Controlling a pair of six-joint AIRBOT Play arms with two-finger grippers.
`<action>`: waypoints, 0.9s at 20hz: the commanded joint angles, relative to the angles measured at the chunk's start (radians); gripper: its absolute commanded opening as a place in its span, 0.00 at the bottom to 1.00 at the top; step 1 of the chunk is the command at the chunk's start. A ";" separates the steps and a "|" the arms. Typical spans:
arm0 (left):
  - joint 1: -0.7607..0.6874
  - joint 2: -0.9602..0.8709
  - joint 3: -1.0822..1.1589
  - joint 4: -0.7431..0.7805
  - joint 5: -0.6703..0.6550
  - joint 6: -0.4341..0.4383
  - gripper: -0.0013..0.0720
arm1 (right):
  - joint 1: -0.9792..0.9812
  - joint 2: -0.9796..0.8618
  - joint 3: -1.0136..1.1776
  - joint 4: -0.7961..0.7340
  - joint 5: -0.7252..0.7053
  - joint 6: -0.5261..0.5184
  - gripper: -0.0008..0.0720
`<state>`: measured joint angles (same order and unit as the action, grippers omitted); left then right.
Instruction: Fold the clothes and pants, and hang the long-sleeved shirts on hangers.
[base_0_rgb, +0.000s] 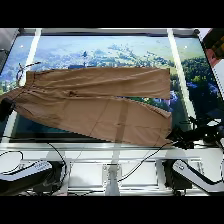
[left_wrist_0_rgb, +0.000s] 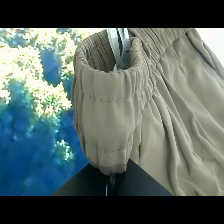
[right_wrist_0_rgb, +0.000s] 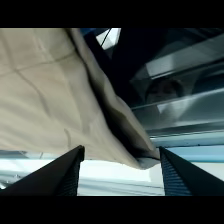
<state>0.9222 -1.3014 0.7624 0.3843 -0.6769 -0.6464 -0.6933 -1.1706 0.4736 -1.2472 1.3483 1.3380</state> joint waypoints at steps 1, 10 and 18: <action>0.000 0.000 0.000 0.000 0.000 0.000 0.07 | 0.000 -0.072 -0.003 -0.032 -0.025 -0.047 0.69; 0.000 0.000 0.000 0.000 0.000 0.000 0.07 | 0.000 -0.119 -0.003 0.317 -0.018 -0.210 0.26; 0.000 0.018 0.001 -0.007 -0.080 -0.009 0.07 | 0.000 -0.036 0.015 0.541 0.099 -0.214 0.03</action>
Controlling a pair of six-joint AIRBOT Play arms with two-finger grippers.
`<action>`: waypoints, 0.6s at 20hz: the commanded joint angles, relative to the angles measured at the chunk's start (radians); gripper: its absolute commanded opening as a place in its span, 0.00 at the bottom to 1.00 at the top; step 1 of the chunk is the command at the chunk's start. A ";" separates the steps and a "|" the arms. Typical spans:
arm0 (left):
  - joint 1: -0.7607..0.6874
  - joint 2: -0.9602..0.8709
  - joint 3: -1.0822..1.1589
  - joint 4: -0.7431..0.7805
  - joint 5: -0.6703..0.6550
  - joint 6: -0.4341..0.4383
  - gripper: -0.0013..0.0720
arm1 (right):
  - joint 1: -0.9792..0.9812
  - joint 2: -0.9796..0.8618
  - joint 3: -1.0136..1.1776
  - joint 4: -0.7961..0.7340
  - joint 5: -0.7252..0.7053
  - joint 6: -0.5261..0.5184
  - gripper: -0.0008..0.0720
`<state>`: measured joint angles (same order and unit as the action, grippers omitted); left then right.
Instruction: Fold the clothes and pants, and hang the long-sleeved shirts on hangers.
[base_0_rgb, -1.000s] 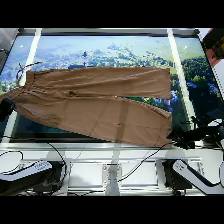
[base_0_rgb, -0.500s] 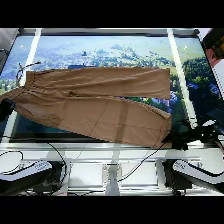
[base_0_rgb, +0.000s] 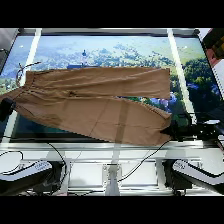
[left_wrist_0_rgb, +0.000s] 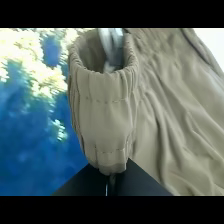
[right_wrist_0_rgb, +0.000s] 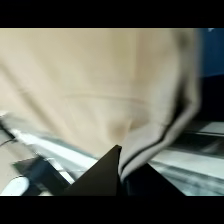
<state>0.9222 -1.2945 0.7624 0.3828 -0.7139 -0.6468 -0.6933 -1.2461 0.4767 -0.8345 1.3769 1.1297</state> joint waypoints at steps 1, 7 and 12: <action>0.000 0.027 0.001 -0.026 -0.056 -0.023 0.07 | 0.000 0.072 0.026 0.189 0.073 0.000 0.03; -0.018 0.164 0.004 -0.307 -0.005 -0.102 0.06 | 0.061 0.233 0.176 0.578 -0.270 0.148 0.03; -0.198 0.193 0.033 -0.306 0.270 -0.231 0.06 | 0.330 0.225 0.353 0.566 -0.846 0.168 0.03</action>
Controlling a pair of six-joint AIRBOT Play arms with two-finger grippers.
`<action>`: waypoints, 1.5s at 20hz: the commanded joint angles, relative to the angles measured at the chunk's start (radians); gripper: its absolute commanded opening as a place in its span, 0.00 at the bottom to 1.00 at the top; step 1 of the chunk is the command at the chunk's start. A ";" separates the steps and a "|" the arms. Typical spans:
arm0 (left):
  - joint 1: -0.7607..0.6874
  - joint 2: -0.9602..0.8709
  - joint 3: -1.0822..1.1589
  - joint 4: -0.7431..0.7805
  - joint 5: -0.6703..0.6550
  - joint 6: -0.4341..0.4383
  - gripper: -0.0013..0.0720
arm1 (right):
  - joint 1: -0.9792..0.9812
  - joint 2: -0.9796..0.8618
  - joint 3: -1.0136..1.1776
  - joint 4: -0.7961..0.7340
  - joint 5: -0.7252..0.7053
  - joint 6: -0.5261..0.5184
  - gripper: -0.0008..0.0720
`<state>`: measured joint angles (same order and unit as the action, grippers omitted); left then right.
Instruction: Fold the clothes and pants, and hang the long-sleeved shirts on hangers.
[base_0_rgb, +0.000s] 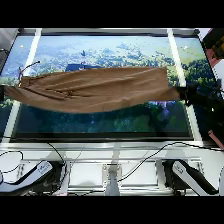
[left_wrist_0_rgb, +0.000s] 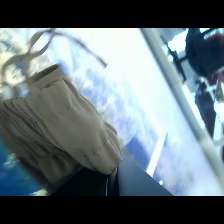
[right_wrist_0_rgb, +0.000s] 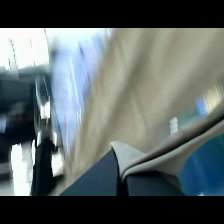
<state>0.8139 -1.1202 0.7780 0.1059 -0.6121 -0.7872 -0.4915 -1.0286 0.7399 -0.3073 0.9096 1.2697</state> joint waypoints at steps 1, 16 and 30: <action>-0.129 0.018 0.023 -0.029 0.243 -0.111 0.06 | 0.176 -0.007 0.119 0.027 -0.512 0.028 0.03; -0.307 -0.252 0.110 -0.039 0.549 -0.238 0.06 | 0.469 -0.560 0.424 0.024 -0.995 0.376 0.03; -0.394 -0.433 0.384 0.101 0.489 -0.004 0.88 | 0.455 -0.622 0.447 -0.131 -0.984 0.382 0.57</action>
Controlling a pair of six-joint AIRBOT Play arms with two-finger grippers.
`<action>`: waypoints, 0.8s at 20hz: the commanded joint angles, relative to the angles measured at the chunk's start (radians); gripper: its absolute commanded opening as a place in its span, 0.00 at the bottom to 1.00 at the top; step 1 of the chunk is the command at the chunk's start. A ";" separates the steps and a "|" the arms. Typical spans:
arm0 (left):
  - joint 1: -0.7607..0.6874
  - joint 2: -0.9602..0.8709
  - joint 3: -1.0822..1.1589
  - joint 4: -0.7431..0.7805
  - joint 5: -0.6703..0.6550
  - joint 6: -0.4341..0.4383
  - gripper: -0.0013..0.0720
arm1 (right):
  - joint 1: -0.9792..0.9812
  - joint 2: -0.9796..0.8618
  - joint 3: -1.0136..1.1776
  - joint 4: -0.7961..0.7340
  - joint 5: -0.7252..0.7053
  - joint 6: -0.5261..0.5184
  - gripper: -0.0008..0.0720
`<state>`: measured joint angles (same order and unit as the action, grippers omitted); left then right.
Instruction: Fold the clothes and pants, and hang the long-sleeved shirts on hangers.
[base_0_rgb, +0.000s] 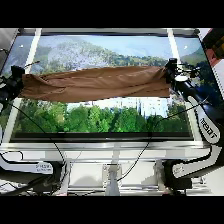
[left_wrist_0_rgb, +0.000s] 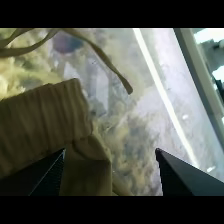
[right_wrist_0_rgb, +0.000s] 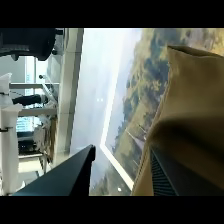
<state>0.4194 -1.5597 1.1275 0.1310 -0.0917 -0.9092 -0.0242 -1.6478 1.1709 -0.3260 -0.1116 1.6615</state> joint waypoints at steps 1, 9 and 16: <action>0.006 0.023 0.039 0.092 -0.028 0.118 0.88 | -0.027 -0.003 0.042 -0.225 0.108 -0.027 0.57; 0.150 0.165 0.040 0.341 -0.281 0.106 0.88 | -0.167 0.070 0.150 -0.465 0.519 -0.293 0.57; 0.402 0.172 -0.033 0.897 -0.765 -0.535 0.88 | -0.175 0.073 0.150 -0.471 0.573 -0.294 0.57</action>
<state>0.7383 -1.3937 1.1389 0.7483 -0.7025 -1.1267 -0.1936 -1.5776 1.3193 -0.7887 0.4229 1.3758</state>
